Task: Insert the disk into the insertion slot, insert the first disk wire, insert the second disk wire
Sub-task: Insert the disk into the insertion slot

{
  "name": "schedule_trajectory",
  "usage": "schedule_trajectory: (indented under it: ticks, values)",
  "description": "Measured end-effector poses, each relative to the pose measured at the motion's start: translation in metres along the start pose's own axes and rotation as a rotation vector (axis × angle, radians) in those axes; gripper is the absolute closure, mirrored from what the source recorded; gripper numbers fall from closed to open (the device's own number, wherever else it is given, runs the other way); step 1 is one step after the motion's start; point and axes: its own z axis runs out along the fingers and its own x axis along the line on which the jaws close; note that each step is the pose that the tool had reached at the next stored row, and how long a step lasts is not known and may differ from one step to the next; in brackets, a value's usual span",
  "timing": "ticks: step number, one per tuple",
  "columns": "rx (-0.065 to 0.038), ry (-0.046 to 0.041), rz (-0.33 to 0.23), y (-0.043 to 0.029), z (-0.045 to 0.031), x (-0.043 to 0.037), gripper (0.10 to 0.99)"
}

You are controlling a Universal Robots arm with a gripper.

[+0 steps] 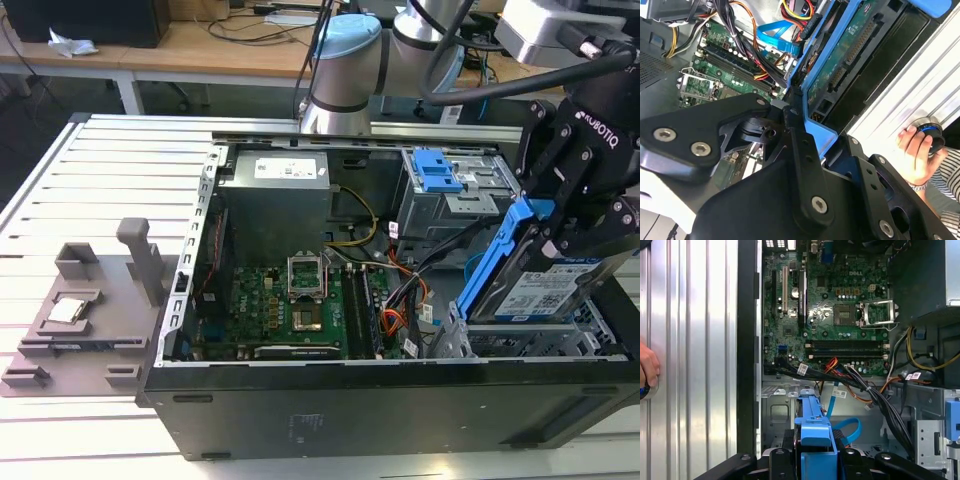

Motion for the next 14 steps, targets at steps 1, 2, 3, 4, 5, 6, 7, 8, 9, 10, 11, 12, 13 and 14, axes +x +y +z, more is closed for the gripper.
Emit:
schedule_trajectory:
  ticks: [1,2,3,4,5,6,7,8,9,10,11,12,13,14]
  values:
    - [0.0,0.0,0.0,0.0,0.0008,0.0,0.718]
    - [0.0,0.0001,0.0,-0.0001,0.0016,0.0,0.718]
    - [0.0,0.0,0.0,-0.0001,0.0025,0.0,0.718]
    - [0.0,0.0,0.0,-0.0001,0.0036,0.0,0.718]
    - [0.0,0.0001,0.0,-0.0002,0.0044,0.0,0.718]
    - [0.0,0.0001,0.0,-0.0002,0.0056,0.0,0.718]
    - [0.0,0.0001,0.0,-0.0002,0.0066,0.0,0.718]
    - [0.0,0.0001,0.0,-0.0003,0.0076,0.0,0.718]
    - [0.0,0.0001,0.0,-0.0003,0.0085,0.0,0.718]
    - [0.0,0.0001,0.0,-0.0004,0.0094,0.0,0.718]
    - [0.0,0.0001,0.0,-0.0004,0.0102,0.0,0.718]
    - [0.0,0.0001,0.0,-0.0005,0.0118,-0.0001,0.718]
    - [0.0,0.0002,0.0,-0.0005,0.0124,0.0,0.718]
    - [0.0,0.0003,0.0,-0.0005,0.0125,0.0,0.718]
